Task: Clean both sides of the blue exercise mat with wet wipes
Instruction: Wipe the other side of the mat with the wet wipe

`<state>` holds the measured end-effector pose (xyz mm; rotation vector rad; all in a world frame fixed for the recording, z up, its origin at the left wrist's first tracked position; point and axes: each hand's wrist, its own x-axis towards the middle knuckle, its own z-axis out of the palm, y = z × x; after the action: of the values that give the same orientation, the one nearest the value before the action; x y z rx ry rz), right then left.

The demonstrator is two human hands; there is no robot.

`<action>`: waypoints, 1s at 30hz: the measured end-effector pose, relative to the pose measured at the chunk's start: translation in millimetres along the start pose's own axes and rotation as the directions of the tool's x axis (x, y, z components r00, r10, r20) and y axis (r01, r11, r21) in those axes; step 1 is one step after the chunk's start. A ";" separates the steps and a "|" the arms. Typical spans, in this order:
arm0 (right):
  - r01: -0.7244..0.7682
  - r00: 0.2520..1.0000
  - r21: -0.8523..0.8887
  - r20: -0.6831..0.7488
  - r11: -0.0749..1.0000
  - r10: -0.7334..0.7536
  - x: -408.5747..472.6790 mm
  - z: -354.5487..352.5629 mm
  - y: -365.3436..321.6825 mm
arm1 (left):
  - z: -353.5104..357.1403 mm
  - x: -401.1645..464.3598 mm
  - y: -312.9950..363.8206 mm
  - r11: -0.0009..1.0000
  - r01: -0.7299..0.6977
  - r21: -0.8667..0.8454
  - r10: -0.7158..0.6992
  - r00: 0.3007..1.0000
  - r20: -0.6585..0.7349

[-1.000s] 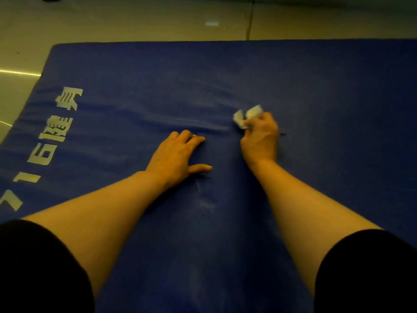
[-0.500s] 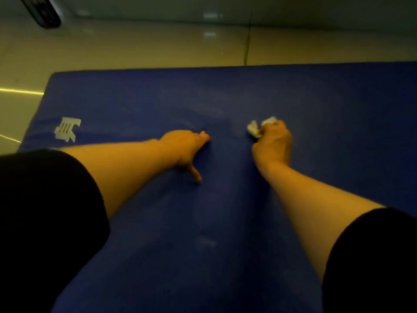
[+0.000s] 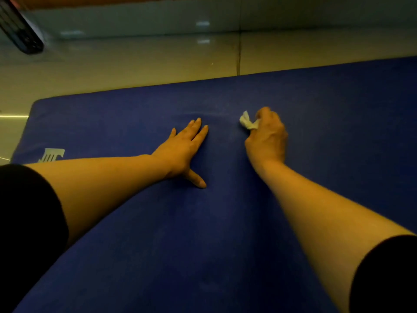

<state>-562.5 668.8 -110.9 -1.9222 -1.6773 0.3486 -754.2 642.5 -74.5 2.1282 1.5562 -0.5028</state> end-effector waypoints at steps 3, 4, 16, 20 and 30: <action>0.090 0.996 0.035 -0.022 0.995 -0.089 -8.8 12.5 -18.9 | 4.2 0.1 -2.3 0.999 -0.018 -0.046 0.016 0.999 -0.044; 0.174 0.984 0.076 0.008 0.982 -0.176 -19.2 20.1 -29.1 | 6.1 -0.2 -3.6 0.998 -0.027 -0.064 0.023 0.998 -0.061; 0.137 0.990 -0.023 -0.017 0.990 -0.137 9.6 27.2 -23.1 | 6.5 2.7 -3.3 0.999 -0.021 -0.031 0.020 0.999 -0.046; 0.353 0.929 0.080 0.087 0.932 -0.359 -22.1 39.4 -44.3 | 6.5 1.2 -3.5 0.998 -0.034 -0.053 0.030 0.997 -0.075; -0.043 0.999 0.002 -0.020 0.999 0.043 37.6 18.5 -21.1 | -9.0 12.3 -18.3 0.987 -0.068 -0.146 0.010 0.932 -0.362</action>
<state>-582.9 710.9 -107.9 -1.9562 -1.6246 0.3465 -767.8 662.0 -76.3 2.2104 1.6752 0.0328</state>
